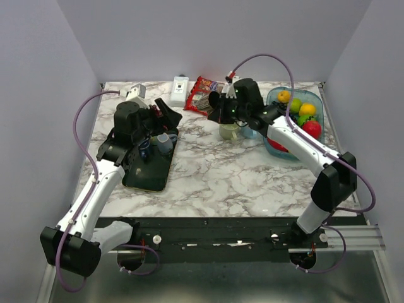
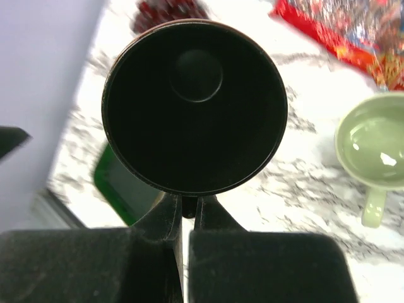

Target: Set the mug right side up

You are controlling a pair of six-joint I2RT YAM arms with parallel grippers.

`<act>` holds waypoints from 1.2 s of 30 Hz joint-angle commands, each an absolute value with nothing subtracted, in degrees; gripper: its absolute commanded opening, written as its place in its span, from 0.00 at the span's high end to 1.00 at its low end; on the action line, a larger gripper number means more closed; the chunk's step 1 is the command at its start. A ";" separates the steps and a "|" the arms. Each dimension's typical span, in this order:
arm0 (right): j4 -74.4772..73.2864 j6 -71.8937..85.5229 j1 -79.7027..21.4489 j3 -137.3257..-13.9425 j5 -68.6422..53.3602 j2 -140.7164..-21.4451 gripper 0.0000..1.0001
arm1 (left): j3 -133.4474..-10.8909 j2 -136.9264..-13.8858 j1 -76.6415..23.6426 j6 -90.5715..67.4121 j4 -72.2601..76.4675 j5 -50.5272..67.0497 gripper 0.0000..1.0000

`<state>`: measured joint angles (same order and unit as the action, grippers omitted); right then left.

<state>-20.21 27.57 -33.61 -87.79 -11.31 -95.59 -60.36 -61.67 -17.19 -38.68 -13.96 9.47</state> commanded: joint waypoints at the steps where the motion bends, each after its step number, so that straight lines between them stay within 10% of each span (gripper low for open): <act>1: -26.36 22.41 -37.17 -89.47 -0.53 -99.48 0.99 | -62.05 -61.79 -16.79 -35.16 -24.77 -3.75 0.02; 12: -45.24 23.55 -41.40 -111.34 15.01 -120.21 0.99 | -63.02 -64.77 -16.35 -37.09 -33.40 -11.25 0.01; 36: -52.38 25.40 -41.48 -117.07 16.79 -131.22 0.95 | -61.17 -64.25 -15.64 -34.10 -37.09 -10.55 0.01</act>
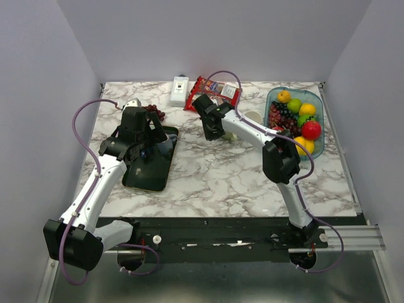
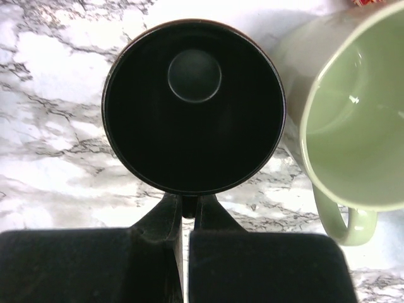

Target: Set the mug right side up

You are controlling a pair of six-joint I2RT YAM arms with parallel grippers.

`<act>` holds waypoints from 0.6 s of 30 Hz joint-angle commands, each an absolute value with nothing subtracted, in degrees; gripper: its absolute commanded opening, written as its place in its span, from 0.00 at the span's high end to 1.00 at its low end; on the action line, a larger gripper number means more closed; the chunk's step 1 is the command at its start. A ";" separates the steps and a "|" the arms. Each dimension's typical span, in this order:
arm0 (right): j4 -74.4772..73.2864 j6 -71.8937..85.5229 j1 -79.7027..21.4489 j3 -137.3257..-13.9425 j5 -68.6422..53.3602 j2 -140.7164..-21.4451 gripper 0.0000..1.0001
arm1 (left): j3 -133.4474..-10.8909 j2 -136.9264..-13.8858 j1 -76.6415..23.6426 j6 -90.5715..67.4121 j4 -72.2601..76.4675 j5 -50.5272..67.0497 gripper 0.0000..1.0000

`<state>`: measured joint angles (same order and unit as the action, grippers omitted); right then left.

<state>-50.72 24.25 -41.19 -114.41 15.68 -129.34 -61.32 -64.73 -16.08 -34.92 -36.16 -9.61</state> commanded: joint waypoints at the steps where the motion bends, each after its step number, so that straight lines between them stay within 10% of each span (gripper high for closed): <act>1: -52.38 25.49 -41.48 -117.07 17.05 -131.13 0.87 | -60.82 -64.07 -15.64 -34.10 -37.09 -10.46 0.01; 5: -52.65 26.37 -41.40 -117.86 16.09 -130.61 0.46 | -60.12 -63.90 -15.64 -34.54 -37.09 -10.11 0.01; 18: -52.30 26.81 -40.52 -118.57 13.45 -122.54 0.22 | -59.50 -66.09 -15.64 -31.91 -38.67 -13.08 0.01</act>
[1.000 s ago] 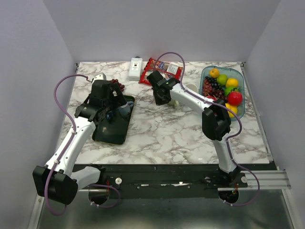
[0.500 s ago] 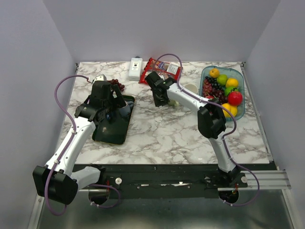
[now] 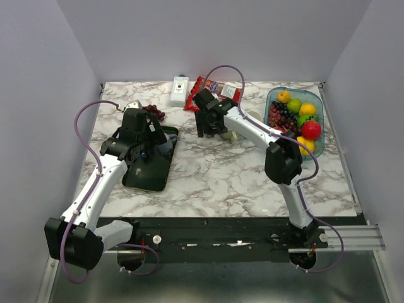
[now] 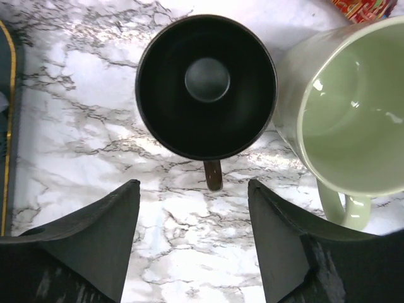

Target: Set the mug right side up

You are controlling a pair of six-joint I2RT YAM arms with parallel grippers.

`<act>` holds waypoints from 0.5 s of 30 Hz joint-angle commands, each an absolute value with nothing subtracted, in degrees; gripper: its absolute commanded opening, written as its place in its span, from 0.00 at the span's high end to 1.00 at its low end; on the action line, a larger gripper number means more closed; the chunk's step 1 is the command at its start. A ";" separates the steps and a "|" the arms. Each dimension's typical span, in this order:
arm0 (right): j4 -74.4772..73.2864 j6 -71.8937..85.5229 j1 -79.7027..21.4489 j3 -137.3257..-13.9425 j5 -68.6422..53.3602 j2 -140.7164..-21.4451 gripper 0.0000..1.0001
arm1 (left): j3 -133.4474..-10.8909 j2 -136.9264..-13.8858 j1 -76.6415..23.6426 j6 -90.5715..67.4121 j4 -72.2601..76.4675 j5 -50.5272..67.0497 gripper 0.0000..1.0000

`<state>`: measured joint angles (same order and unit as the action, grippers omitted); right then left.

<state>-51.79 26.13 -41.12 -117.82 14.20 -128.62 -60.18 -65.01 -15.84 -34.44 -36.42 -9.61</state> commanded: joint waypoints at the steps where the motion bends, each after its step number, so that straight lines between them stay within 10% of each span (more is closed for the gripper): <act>1: -52.21 26.72 -40.34 -118.13 13.53 -121.82 0.22 | -59.41 -66.35 -15.64 -31.56 -39.02 -14.14 0.01; 10: -42.98 23.65 -39.55 -108.11 13.89 -109.17 0.20 | -55.47 -71.54 -15.29 -29.62 -36.92 -16.17 0.01; 15: -42.45 23.12 -38.59 -106.18 14.24 -106.17 0.20 | -55.90 -75.76 -13.89 -26.02 -35.25 -18.37 0.22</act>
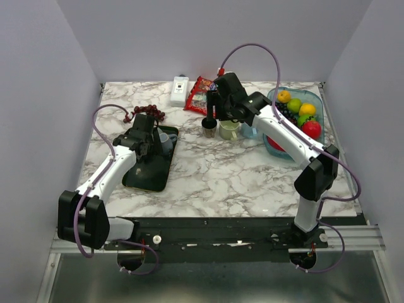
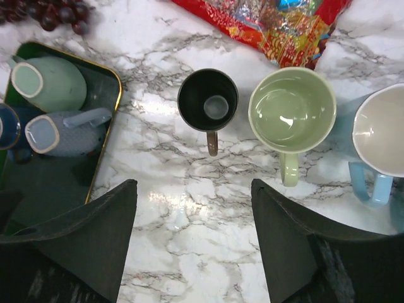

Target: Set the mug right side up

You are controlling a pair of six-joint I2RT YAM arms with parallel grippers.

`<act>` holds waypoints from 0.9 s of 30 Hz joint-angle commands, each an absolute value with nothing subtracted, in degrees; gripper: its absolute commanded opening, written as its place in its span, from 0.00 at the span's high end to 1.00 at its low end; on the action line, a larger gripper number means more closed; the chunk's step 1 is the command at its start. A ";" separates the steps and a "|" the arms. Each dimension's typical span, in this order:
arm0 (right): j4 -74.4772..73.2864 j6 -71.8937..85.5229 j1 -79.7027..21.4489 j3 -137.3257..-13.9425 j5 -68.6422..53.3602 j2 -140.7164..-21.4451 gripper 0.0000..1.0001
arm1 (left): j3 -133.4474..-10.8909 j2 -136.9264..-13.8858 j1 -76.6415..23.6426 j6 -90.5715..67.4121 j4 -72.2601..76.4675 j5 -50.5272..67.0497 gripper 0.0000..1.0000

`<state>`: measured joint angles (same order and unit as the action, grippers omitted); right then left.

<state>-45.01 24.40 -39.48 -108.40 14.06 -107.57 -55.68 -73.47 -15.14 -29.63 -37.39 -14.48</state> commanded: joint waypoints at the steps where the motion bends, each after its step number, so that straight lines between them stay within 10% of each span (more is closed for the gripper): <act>1: -42.45 23.03 -38.15 -105.91 14.41 -105.82 0.20 | -55.90 -76.37 -13.28 -25.23 -34.90 -18.37 0.24; 27: -45.35 24.79 -32.26 -105.56 12.48 -106.17 0.22 | -57.21 -90.26 -8.26 -12.30 -24.17 -6.50 0.51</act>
